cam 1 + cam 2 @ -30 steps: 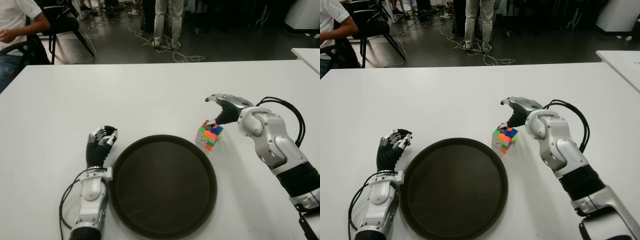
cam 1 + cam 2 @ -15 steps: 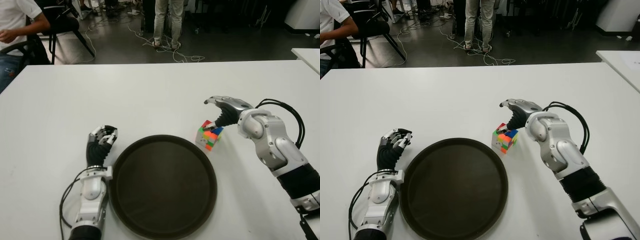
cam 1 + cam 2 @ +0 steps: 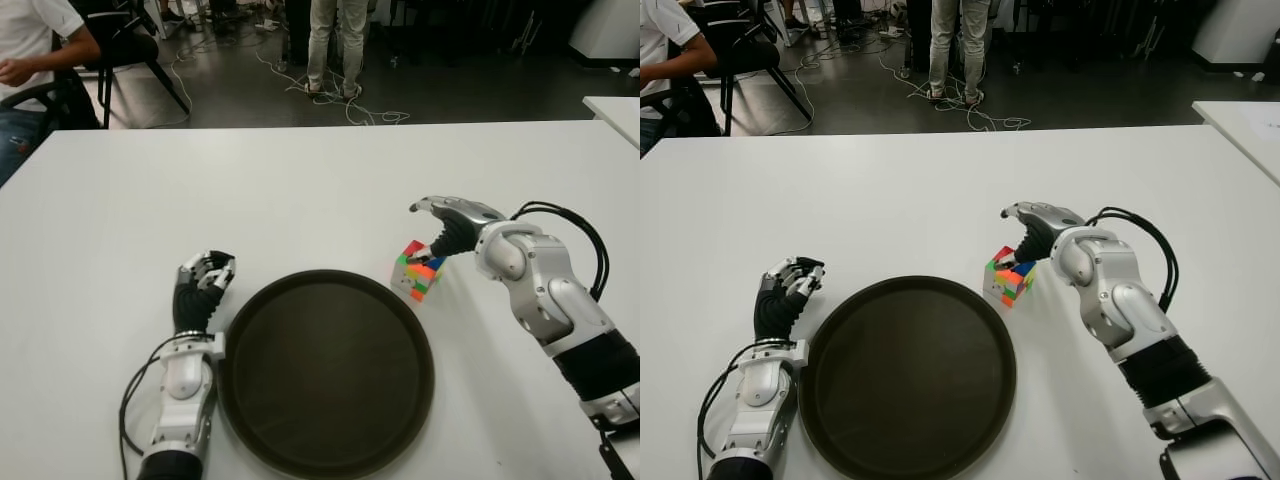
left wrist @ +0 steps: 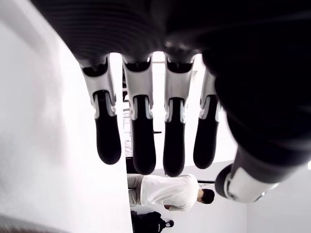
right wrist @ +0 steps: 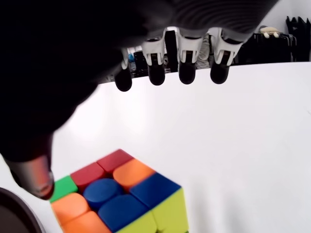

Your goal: Pick up the Rubik's Cube and put it in the plate

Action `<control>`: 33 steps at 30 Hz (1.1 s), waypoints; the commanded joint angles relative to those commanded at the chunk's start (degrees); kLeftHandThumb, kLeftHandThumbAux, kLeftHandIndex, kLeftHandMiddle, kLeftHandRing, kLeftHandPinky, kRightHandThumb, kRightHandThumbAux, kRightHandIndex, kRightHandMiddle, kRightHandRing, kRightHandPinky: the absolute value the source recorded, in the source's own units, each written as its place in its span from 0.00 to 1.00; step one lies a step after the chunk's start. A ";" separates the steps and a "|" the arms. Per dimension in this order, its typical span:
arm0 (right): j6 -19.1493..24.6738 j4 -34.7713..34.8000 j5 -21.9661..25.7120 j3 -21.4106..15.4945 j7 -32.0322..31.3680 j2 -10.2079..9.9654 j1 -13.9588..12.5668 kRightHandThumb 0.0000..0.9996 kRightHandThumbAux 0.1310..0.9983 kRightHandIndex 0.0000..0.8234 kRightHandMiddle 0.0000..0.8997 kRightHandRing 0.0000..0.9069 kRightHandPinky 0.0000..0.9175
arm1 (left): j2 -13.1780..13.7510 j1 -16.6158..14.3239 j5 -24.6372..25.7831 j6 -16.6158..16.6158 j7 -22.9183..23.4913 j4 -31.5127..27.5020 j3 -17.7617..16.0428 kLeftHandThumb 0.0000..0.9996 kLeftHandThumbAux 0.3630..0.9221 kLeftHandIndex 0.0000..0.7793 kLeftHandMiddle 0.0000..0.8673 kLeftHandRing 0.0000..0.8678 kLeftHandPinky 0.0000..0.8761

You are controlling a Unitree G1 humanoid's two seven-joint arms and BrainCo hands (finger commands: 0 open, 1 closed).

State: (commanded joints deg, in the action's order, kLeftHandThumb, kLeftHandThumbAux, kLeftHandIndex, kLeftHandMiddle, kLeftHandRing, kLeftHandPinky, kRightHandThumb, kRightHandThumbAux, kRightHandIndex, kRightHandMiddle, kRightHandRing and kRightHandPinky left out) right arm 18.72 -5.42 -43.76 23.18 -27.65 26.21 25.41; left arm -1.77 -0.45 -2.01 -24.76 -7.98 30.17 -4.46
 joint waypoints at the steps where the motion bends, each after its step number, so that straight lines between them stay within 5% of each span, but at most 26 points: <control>1: 0.10 0.01 -0.01 0.03 0.04 -0.06 -0.02 0.12 0.53 0.00 0.00 0.00 0.05 | 0.00 0.01 0.01 0.00 0.00 -0.02 0.01 0.83 0.56 0.55 0.51 0.46 0.50; 33: -0.29 -0.63 2.47 0.18 1.32 -1.79 -1.64 0.13 0.52 0.00 0.00 0.00 0.06 | 0.03 -0.10 0.12 0.89 -0.38 0.03 -0.08 0.83 0.56 0.57 0.50 0.46 0.51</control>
State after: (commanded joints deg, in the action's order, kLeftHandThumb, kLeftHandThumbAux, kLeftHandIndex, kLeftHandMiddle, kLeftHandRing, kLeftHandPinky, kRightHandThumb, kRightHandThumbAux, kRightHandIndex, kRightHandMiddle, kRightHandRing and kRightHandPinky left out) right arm 18.43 -6.05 -41.30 23.36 -26.33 24.43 23.77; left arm -1.74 -0.55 -1.89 -23.86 -8.36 30.20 -4.54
